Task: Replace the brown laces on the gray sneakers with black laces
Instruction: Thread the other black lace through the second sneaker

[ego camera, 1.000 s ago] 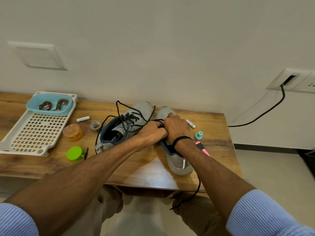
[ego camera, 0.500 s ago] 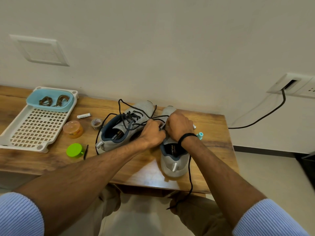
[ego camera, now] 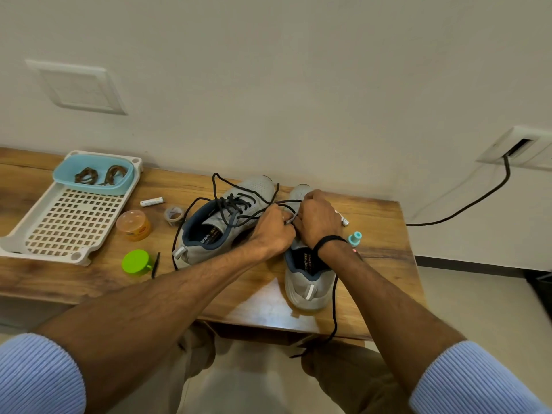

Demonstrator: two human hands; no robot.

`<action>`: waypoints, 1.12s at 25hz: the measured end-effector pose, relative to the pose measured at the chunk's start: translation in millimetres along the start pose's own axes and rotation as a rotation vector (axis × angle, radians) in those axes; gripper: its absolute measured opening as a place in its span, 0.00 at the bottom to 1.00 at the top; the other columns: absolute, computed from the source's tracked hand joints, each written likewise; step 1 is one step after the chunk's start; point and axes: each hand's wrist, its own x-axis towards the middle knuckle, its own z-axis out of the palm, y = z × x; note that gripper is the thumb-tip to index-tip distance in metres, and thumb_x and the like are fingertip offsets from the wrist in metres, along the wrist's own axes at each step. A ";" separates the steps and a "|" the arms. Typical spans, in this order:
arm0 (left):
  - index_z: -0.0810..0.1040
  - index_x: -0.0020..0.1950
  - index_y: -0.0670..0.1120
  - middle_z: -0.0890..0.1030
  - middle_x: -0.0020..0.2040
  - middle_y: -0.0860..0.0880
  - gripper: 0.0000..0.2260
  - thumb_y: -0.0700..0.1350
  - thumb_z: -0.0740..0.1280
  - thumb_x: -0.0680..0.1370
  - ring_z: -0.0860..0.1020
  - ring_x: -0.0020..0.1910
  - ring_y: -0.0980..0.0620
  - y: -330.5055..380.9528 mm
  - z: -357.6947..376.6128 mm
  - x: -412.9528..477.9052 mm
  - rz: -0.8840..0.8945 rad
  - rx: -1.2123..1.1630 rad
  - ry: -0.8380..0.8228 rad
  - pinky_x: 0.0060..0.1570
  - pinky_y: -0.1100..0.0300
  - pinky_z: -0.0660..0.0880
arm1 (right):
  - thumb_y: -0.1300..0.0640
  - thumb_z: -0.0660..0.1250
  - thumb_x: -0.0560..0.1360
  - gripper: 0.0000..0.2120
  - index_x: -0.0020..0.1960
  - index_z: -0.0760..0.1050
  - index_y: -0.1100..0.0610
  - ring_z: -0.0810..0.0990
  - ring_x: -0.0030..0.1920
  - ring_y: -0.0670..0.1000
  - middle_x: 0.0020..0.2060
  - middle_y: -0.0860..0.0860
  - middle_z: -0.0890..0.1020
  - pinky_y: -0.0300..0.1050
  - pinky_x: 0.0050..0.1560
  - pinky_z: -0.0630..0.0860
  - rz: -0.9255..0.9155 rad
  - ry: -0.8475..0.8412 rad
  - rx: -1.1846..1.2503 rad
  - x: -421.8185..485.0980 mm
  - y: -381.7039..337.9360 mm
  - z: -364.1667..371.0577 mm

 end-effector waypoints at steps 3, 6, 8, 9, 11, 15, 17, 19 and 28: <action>0.72 0.32 0.35 0.70 0.28 0.46 0.07 0.32 0.62 0.70 0.68 0.29 0.51 -2.2 3.8 2.6 -0.050 -0.021 0.023 0.28 0.54 0.68 | 0.59 0.65 0.76 0.08 0.51 0.78 0.62 0.78 0.49 0.57 0.62 0.54 0.72 0.52 0.45 0.78 -0.042 -0.006 0.042 1.8 3.2 -0.4; 0.76 0.35 0.34 0.72 0.29 0.45 0.05 0.34 0.64 0.70 0.70 0.29 0.51 -4.5 4.8 2.5 -0.073 0.021 0.046 0.27 0.49 0.73 | 0.59 0.66 0.75 0.08 0.51 0.77 0.62 0.79 0.46 0.58 0.62 0.53 0.70 0.53 0.45 0.78 -0.035 -0.046 0.071 7.5 2.3 -2.6; 0.75 0.33 0.36 0.72 0.28 0.45 0.05 0.34 0.65 0.69 0.70 0.28 0.51 -5.5 2.8 1.7 -0.052 0.060 0.056 0.27 0.51 0.72 | 0.59 0.66 0.75 0.09 0.52 0.75 0.63 0.78 0.44 0.59 0.62 0.55 0.68 0.54 0.46 0.79 -0.040 -0.065 0.067 10.2 1.9 -2.3; 0.73 0.31 0.37 0.71 0.27 0.46 0.07 0.34 0.65 0.69 0.69 0.28 0.51 -5.0 1.7 0.7 -0.049 0.077 0.060 0.27 0.53 0.71 | 0.60 0.65 0.76 0.09 0.53 0.75 0.64 0.78 0.44 0.60 0.62 0.56 0.67 0.54 0.47 0.79 -0.038 -0.080 0.061 11.1 1.5 -2.6; 0.73 0.30 0.37 0.70 0.27 0.47 0.07 0.33 0.65 0.69 0.68 0.28 0.52 -3.3 0.8 -1.6 -0.056 0.092 0.074 0.27 0.55 0.68 | 0.60 0.64 0.77 0.08 0.52 0.75 0.65 0.77 0.45 0.60 0.61 0.59 0.66 0.52 0.49 0.78 -0.017 -0.124 0.043 13.4 0.6 -3.7; 0.71 0.30 0.37 0.70 0.27 0.46 0.04 0.33 0.63 0.65 0.69 0.28 0.50 -2.7 2.7 -3.5 -0.059 0.076 0.066 0.26 0.51 0.69 | 0.59 0.65 0.77 0.10 0.54 0.76 0.65 0.78 0.50 0.61 0.60 0.64 0.69 0.47 0.48 0.75 0.014 -0.168 0.002 13.7 -3.1 -8.7; 0.68 0.27 0.40 0.69 0.25 0.47 0.08 0.33 0.63 0.64 0.67 0.26 0.51 -2.2 -0.7 -5.0 -0.059 0.056 0.051 0.25 0.53 0.66 | 0.61 0.64 0.78 0.10 0.56 0.75 0.66 0.78 0.52 0.62 0.61 0.64 0.69 0.47 0.49 0.74 -0.021 -0.173 -0.066 10.3 -7.9 -7.4; 0.67 0.25 0.43 0.69 0.25 0.47 0.11 0.32 0.64 0.65 0.67 0.26 0.51 -2.8 -1.9 -5.4 -0.076 0.037 0.046 0.25 0.55 0.65 | 0.62 0.63 0.78 0.10 0.57 0.74 0.66 0.78 0.54 0.63 0.61 0.64 0.70 0.48 0.49 0.74 -0.050 -0.178 -0.080 8.9 -9.2 -4.5; 0.86 0.43 0.43 0.85 0.39 0.46 0.09 0.35 0.66 0.73 0.82 0.40 0.50 -6.9 7.7 0.0 -0.247 -0.086 0.106 0.40 0.53 0.82 | 0.60 0.69 0.76 0.08 0.52 0.82 0.61 0.80 0.53 0.56 0.57 0.57 0.77 0.45 0.53 0.77 0.146 -0.072 0.081 19.8 12.5 13.7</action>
